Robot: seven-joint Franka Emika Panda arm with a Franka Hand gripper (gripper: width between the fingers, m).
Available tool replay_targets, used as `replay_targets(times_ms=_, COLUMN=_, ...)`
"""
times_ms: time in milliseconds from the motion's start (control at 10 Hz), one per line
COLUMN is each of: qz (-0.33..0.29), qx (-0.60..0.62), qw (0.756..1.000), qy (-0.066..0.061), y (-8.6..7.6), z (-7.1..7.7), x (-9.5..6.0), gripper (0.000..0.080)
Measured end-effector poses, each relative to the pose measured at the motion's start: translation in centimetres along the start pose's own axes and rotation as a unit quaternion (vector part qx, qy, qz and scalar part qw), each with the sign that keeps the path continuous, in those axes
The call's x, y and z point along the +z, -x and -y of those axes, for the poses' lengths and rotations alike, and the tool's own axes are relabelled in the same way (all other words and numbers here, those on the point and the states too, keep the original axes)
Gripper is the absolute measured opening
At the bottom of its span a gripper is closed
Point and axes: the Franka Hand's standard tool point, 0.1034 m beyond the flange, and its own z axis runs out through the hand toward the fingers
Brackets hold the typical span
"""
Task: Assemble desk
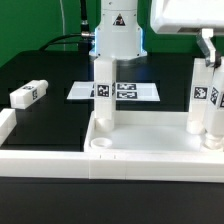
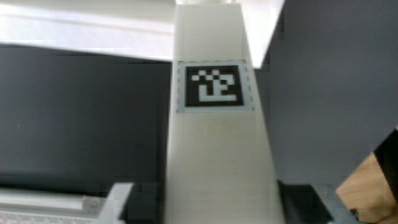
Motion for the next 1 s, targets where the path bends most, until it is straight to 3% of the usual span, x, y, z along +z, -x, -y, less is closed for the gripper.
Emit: replay_targets(times_ms=1000, qz=0.006, qx=-0.001, qw=1.000, qy=0.001, y=0.81, z=0.14, x=0.52, gripper=0.0290)
